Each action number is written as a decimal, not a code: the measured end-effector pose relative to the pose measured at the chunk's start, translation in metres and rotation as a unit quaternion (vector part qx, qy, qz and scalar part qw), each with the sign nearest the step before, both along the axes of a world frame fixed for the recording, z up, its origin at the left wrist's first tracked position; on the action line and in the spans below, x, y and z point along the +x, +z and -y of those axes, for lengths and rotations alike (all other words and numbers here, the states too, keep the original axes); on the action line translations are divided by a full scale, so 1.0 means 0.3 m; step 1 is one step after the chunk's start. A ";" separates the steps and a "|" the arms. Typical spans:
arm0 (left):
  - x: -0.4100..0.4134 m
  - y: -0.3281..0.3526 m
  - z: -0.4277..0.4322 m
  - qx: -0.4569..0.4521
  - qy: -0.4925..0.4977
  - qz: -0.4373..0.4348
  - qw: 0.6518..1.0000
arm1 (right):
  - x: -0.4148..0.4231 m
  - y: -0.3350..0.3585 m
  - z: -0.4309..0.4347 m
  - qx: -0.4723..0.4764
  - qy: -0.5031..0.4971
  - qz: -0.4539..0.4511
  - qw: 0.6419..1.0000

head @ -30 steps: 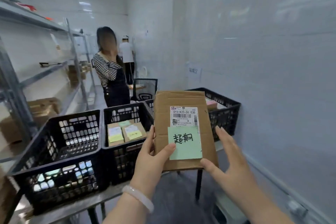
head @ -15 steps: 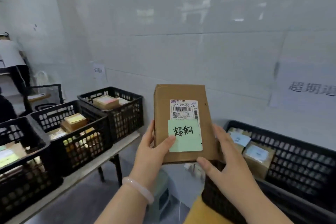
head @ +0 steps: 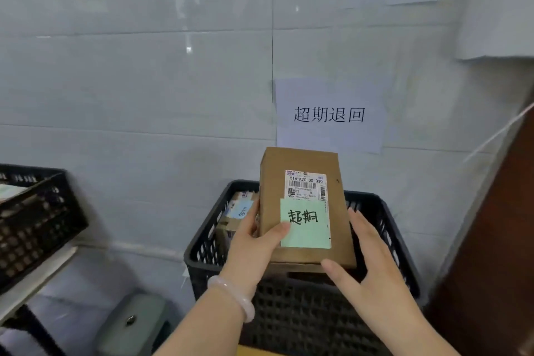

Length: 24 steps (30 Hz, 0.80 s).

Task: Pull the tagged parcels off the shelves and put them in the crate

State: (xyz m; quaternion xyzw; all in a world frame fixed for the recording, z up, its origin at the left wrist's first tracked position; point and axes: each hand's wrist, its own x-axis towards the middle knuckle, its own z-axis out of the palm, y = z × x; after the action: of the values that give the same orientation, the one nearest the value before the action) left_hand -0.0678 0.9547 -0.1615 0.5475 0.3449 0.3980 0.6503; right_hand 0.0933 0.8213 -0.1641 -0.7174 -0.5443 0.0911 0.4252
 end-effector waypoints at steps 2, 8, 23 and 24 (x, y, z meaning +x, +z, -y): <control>0.071 -0.025 -0.045 -0.008 -0.013 -0.013 1.000 | 0.050 -0.016 -0.018 -0.008 -0.022 -0.003 1.000; 0.245 -0.110 -0.212 -0.052 -0.077 -0.056 0.994 | 0.141 -0.029 -0.105 -0.031 -0.084 -0.002 0.996; 0.480 -0.389 -0.356 -0.128 -0.164 -0.236 0.949 | 0.328 -0.205 -0.280 -0.135 -0.140 -0.005 0.981; 0.492 -0.392 -0.366 -0.128 -0.161 -0.250 0.946 | 0.342 -0.210 -0.298 -0.143 -0.130 -0.005 0.981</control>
State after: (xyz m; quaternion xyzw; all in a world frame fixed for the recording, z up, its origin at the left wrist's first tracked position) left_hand 0.0798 1.0645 -0.2791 0.5897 0.4519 0.0913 0.6632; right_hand 0.1958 0.9108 -0.2270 -0.8351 -0.4251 0.1158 0.3294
